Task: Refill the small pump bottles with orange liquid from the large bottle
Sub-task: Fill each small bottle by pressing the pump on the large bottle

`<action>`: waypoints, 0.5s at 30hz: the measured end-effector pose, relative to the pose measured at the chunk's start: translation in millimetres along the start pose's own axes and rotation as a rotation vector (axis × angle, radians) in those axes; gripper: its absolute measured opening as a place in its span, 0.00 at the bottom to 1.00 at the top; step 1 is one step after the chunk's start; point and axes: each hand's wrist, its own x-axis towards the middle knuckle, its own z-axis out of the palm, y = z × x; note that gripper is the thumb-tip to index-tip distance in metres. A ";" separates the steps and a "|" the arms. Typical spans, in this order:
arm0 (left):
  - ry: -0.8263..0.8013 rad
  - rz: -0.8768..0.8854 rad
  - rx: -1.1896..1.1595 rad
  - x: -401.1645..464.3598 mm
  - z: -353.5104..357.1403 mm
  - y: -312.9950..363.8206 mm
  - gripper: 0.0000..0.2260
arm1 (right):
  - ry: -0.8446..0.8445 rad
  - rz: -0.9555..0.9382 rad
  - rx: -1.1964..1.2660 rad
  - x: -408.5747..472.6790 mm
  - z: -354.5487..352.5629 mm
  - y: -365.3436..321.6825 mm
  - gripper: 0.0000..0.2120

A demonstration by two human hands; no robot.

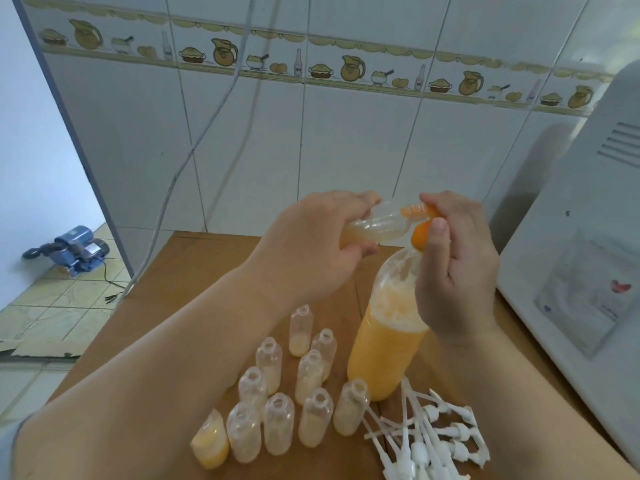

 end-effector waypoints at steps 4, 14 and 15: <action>0.044 0.029 0.014 0.2 -6.5 5.6 0.24 | 0.067 -0.013 0.042 7.1 -4.2 -6.7 0.20; 0.017 -0.002 -0.024 0.5 -1.5 1.5 0.25 | -0.039 0.020 0.016 3.8 -3.3 -2.1 0.20; 0.036 0.002 -0.035 1.1 -3.8 1.9 0.25 | -0.033 0.017 0.019 6.3 -5.8 -3.9 0.20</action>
